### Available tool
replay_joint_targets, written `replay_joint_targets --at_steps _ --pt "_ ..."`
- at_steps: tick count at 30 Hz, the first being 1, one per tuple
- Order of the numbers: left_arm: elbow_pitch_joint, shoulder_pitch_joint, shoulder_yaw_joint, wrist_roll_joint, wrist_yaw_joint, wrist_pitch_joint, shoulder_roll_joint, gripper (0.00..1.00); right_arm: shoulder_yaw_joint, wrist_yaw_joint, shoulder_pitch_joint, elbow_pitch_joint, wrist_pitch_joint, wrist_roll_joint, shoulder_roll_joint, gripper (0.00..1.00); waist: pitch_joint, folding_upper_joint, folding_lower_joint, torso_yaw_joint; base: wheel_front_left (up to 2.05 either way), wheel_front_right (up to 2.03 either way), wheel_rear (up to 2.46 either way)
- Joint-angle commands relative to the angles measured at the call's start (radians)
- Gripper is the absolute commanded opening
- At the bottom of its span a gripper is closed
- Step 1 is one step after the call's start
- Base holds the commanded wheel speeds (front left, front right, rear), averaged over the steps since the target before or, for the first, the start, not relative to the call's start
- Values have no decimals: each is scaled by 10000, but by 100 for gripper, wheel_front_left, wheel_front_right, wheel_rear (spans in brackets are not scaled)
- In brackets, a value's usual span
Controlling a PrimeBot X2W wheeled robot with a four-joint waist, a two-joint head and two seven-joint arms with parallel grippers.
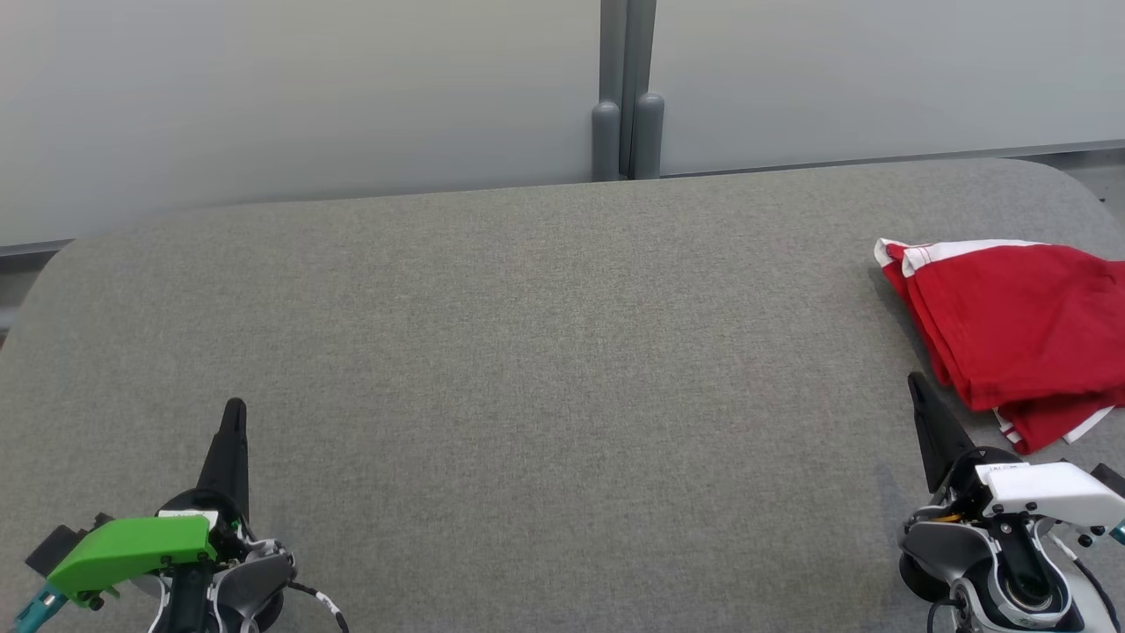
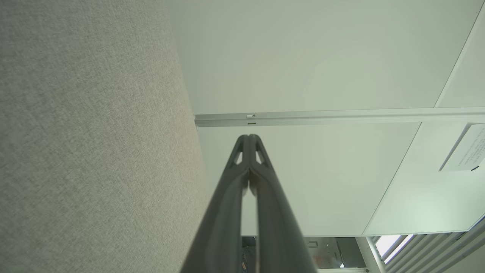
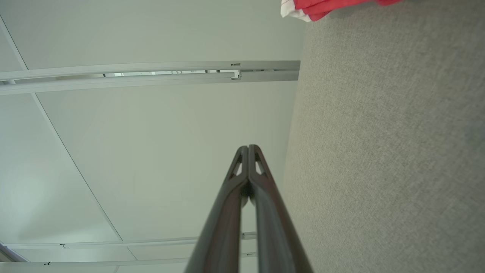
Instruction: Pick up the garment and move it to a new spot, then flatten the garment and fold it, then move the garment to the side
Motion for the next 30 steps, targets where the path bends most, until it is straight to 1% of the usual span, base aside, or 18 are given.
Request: replay_joint_targets --at_steps 1,30 --pt "-31 -157 50 13 -32 48 -4 0 -4 4 -56 18 24 52 -51 0 0 26 0 0 0 0 0" --pt "-31 -158 60 29 -32 63 -11 0 -3 4 -55 18 23 53 -52 0 0 26 0 0 0 0 0"
